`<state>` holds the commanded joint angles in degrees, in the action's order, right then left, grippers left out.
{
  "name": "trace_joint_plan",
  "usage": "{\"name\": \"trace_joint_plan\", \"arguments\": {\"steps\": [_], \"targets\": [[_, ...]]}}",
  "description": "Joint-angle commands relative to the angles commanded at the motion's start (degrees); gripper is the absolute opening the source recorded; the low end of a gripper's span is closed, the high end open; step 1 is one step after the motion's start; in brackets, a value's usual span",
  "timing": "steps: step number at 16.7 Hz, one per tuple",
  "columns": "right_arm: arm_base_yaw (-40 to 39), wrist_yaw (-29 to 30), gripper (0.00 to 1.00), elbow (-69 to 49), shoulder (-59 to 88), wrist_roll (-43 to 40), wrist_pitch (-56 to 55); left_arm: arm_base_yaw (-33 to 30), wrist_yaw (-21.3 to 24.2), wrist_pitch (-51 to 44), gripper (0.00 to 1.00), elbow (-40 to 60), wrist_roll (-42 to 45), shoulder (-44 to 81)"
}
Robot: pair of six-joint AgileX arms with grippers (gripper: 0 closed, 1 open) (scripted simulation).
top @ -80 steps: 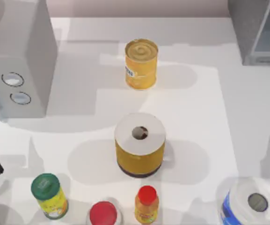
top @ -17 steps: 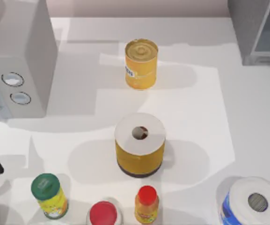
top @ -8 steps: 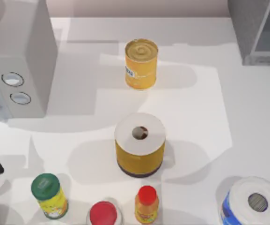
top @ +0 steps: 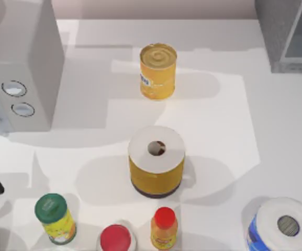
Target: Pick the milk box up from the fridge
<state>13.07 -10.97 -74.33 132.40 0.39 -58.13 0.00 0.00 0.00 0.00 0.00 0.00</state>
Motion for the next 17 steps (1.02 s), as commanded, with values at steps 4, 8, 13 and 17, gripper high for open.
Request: {"name": "trace_joint_plan", "arguments": {"steps": [4,8,13,17], "targets": [[0.0,0.0,0.10,0.0,0.0,0.0,0.0,0.0,0.0,0.0,1.00,0.0,0.0,0.0],[0.0,0.0,0.00,0.0,0.0,0.0,0.0,0.0,0.0,0.0,1.00,0.0,0.0,0.0],[0.0,0.0,0.00,0.0,0.0,0.0,0.0,0.0,0.0,0.0,1.00,0.0,0.0,0.0],[0.2,0.0,0.00,-0.5,-2.3,0.1,2.3,0.0,0.0,0.0,1.00,0.0,0.0,0.0]]}}
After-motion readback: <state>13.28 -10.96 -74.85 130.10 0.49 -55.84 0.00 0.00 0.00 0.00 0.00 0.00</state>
